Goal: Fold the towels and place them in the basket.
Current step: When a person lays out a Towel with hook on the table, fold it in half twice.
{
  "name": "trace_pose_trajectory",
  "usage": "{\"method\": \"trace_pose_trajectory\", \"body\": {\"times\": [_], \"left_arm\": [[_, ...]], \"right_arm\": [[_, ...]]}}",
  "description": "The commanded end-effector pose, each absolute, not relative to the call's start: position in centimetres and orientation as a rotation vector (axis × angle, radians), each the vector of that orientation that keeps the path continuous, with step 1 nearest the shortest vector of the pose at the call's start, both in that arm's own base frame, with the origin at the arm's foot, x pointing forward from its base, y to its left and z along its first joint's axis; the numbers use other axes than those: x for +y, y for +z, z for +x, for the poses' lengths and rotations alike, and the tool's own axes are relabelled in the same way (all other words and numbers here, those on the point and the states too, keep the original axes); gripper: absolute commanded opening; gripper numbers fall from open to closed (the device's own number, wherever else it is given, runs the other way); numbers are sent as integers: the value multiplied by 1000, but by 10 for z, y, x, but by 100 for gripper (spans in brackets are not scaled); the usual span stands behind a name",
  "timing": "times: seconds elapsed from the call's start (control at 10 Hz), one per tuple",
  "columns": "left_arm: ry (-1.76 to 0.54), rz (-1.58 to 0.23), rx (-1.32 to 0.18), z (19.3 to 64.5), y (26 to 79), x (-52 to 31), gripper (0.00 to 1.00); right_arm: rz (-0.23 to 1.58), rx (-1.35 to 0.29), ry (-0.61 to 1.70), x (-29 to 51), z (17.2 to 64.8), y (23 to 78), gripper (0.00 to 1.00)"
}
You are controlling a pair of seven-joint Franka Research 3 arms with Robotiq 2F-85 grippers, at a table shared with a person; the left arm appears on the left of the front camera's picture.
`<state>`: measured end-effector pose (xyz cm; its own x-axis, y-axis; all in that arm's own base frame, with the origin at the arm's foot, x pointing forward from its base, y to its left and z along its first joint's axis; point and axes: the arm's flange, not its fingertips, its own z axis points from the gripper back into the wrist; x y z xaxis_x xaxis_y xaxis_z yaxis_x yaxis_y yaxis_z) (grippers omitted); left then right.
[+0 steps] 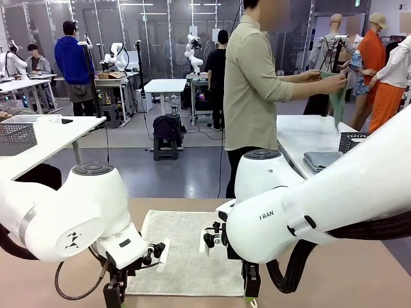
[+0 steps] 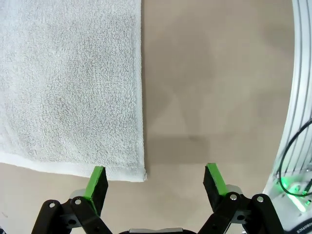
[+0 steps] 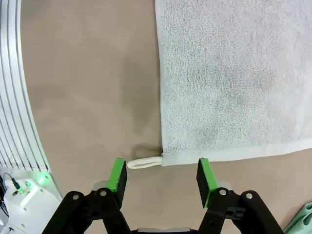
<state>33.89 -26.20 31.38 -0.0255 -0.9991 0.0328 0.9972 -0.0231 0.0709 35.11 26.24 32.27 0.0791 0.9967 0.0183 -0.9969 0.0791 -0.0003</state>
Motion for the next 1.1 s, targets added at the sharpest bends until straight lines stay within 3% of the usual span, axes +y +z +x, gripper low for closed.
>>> {"method": "trace_pose_trajectory", "body": {"times": [0.0, 1.0], "left_arm": [[-1609, 61, -106, 345, 306, -261, 100], [-1627, 79, -82, 359, 296, -265, 100]], "right_arm": [[18, -29, 1486, 259, 349, 315, 73], [14, -46, 1469, 258, 347, 300, 73]]}}
